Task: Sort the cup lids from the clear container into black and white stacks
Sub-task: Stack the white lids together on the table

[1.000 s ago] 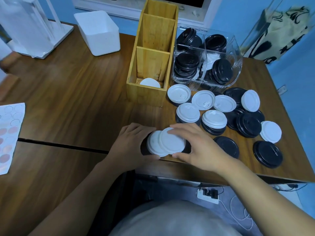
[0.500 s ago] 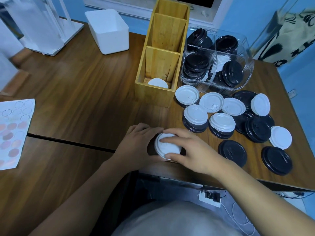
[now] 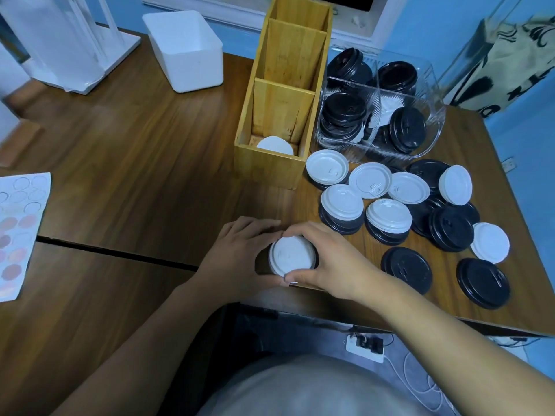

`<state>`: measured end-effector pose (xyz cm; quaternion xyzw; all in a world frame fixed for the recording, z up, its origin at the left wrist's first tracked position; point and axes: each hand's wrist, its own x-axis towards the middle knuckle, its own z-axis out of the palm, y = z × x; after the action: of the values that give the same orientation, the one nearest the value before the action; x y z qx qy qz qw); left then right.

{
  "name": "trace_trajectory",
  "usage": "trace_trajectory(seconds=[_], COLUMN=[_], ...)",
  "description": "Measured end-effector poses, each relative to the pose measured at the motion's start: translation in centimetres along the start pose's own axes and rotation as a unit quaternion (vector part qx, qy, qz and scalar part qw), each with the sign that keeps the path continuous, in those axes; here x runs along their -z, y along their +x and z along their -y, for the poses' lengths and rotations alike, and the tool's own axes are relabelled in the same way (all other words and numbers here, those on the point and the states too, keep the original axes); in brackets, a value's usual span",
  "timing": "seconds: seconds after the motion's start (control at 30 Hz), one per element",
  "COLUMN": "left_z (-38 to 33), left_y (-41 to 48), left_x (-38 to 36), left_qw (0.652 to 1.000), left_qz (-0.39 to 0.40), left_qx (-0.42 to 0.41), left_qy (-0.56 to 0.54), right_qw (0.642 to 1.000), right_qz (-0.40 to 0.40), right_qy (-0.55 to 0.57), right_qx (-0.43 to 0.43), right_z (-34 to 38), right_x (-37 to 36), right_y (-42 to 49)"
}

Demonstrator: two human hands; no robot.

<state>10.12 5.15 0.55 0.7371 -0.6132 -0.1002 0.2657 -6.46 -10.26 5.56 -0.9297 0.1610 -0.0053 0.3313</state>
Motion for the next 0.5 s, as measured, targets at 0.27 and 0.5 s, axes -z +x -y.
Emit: trace_trajectory(seconds=[0.27,0.5], left_z=[-0.6,-1.6], left_y=[0.5,2.6], left_x=[0.0,-0.1], left_qw=[0.999,0.998], left_qz=[0.000,0.024], left_qx=[0.028,0.045], left_qy=[0.019,0.032], right_qw=[0.971,0.921], right_qz=[-0.212,-0.136], right_qy=[-0.083,-0.318], right_qx=[-0.073,-0.182], right_z=[-2.1,-5.6], right_x=[4.8,6.7], right_y=[-1.2,1.9])
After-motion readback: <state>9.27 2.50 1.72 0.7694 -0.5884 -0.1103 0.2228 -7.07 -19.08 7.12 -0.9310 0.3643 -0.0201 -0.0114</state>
